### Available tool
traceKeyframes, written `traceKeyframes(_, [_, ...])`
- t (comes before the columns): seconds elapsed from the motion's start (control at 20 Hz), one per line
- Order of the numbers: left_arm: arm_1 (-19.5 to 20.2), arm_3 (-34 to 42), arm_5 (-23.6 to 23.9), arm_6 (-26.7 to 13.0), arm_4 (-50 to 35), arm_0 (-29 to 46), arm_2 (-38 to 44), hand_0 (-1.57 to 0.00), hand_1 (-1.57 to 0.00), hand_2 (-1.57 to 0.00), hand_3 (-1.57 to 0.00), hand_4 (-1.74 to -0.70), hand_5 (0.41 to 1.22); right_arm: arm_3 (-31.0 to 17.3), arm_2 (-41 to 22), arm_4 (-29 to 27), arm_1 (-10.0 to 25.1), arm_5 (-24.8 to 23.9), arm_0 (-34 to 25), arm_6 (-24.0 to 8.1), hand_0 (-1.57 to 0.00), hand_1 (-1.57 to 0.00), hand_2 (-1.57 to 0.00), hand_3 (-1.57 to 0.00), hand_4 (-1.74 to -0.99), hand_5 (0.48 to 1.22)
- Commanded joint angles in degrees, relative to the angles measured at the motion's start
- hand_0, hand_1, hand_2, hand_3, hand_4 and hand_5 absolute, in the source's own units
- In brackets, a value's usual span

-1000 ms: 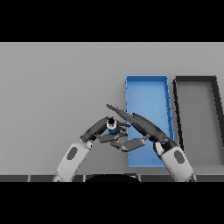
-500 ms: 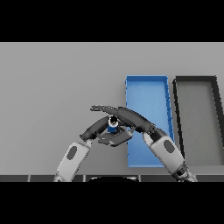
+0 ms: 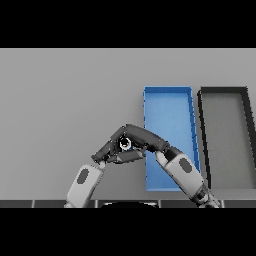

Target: Pick up the blue pipe and place it into the blue bin.

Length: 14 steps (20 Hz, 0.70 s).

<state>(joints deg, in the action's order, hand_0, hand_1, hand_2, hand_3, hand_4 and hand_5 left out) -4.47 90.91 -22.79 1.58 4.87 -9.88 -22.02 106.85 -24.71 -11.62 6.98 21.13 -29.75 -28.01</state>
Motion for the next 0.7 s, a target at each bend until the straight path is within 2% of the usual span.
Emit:
traceKeyframes(0.0, [-0.45,0.01,-0.19,-1.25,-0.08,-1.01,0.57,-1.57,-1.57,-1.57,-1.46,-1.71,1.221,0.25,-0.16,0.32,0.60,-0.16,0.02,1.59,-1.43,-1.43,-1.43,-1.30,-1.665,0.987])
traceKeyframes(0.1, [-0.77,0.27,-0.44,-1.79,0.31,-0.84,0.74,-1.57,-1.57,-1.57,-1.44,-1.72,1.221,0.39,-0.89,1.41,1.26,-0.82,-0.05,3.70,-1.48,-1.48,-1.48,-1.40,-1.692,1.071])
traceKeyframes(0.2, [-1.22,0.55,-0.18,-1.20,0.98,-0.88,0.83,-1.57,-1.57,-1.57,-1.43,-1.73,1.221,0.44,-1.65,1.05,1.47,-1.38,-0.46,5.26,-1.51,-1.51,-1.51,-1.46,-1.710,1.125])
traceKeyframes(0.25, [-0.75,0.43,-0.59,-1.14,1.40,-0.76,0.99,-1.57,-1.57,-1.57,-1.43,-1.73,1.221,0.44,-2.08,0.87,1.60,-1.72,0.52,6.38,-1.52,-1.52,-1.53,-1.48,-1.716,1.144])
traceKeyframes(0.4, [-0.42,1.53,0.45,-2.28,2.64,-0.57,1.33,-1.57,-1.57,-1.57,-1.42,-1.73,1.221,0.43,-2.19,1.64,1.28,-4.19,0.67,6.96,-1.55,-1.55,-1.55,-1.53,-1.728,1.182])
traceKeyframes(0.45, [-0.53,0.93,1.71,-0.13,4.49,-0.88,0.90,-1.57,-1.57,-1.57,-1.45,-1.72,1.221,0.85,-2.16,1.73,1.55,-4.42,0.72,6.79,-1.55,-1.55,-1.55,-1.54,-1.731,1.190])
traceKeyframes(0.5, [-0.23,0.89,2.23,0.70,5.89,-0.83,0.95,-1.46,-1.34,-1.29,-1.17,-1.60,1.221,1.14,-2.53,2.59,1.74,-5.12,0.98,7.02,-1.56,-1.56,-1.56,-1.54,-1.733,1.196])
traceKeyframes(0.55, [0.54,1.15,0.41,1.08,5.51,-0.74,1.23,-1.17,-1.07,-1.03,-0.93,-1.47,1.221,1.33,-2.66,2.77,1.66,-5.63,0.66,6.39,-1.56,-1.56,-1.56,-1.55,-1.734,1.201])
traceKeyframes(0.65, [1.10,0.71,-3.01,0.41,6.07,-1.20,1.48,-0.75,-0.69,-0.66,-0.60,-1.28,1.221,1.86,-3.52,2.72,1.28,-6.41,0.77,3.81,-1.56,-1.56,-1.56,-1.56,-1.737,1.208])
